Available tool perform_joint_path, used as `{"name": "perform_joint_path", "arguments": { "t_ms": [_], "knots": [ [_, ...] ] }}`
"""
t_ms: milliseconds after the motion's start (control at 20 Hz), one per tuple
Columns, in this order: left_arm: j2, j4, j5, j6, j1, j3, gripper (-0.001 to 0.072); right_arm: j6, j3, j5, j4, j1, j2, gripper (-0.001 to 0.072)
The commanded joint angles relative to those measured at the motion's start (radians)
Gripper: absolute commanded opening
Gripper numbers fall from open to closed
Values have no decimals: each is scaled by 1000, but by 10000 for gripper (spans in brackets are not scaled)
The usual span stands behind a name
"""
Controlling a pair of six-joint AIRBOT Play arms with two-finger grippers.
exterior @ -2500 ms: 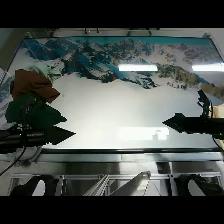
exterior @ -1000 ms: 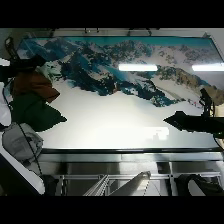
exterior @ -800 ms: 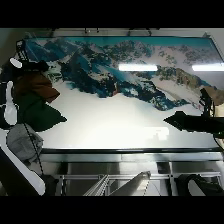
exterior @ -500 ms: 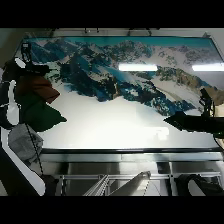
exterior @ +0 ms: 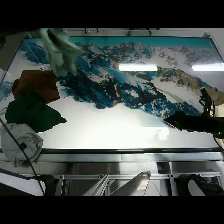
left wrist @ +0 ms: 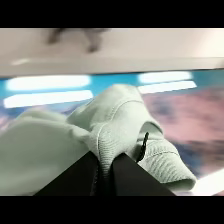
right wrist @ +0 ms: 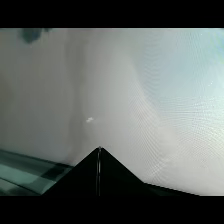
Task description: Fold the shirts.
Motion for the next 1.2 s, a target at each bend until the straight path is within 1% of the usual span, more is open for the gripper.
{"name": "perform_joint_path", "arguments": {
  "t_ms": [0,100,150,200,250,350,400,450,500,550,600,700,800,900,1000,1100,1150],
  "knots": [
    [152,-305,-283,62,-60,-17,28,0,0,-1,0,0,1,26],
    [169,-304,-420,-29,-107,-17,29,0,0,28,0,0,1,26],
    [165,-298,-472,-69,-133,-21,20,0,0,38,0,0,1,26],
    [166,-276,-492,-103,-158,-40,24,0,0,57,0,0,1,26],
    [166,-238,-498,-126,-181,-70,157,-1,0,77,-1,0,1,26],
    [166,-134,-496,-181,-212,-148,718,-1,0,105,-1,-2,1,29],
    [166,-100,-502,-220,-212,-182,712,-1,0,120,-1,-2,2,35],
    [166,-77,-516,-231,-212,-219,712,-1,0,132,-1,-2,1,39],
    [166,-59,-533,-250,-202,-253,711,-1,0,139,-1,-2,1,178],
    [166,-41,-560,-257,-190,-293,712,-1,0,139,0,-1,1,453],
    [166,-23,-580,-257,-179,-332,712,-1,0,138,0,-1,1,566],
    [166,43,-579,-257,-148,-417,712,-23,0,134,27,6,-3,571],
    [166,121,-523,-256,-112,-509,711,-76,-3,101,93,56,-32,571],
    [165,159,-418,-255,-71,-609,710,-71,-13,1,141,184,-94,571],
    [134,158,-333,-243,-30,-666,710,-60,-16,-122,203,350,-198,571],
    [64,156,-317,-236,-2,-676,710,-61,-16,-216,314,505,-324,571],
    [21,155,-317,-230,3,-675,710,-85,-16,-257,377,570,-389,571]
  ]
}}
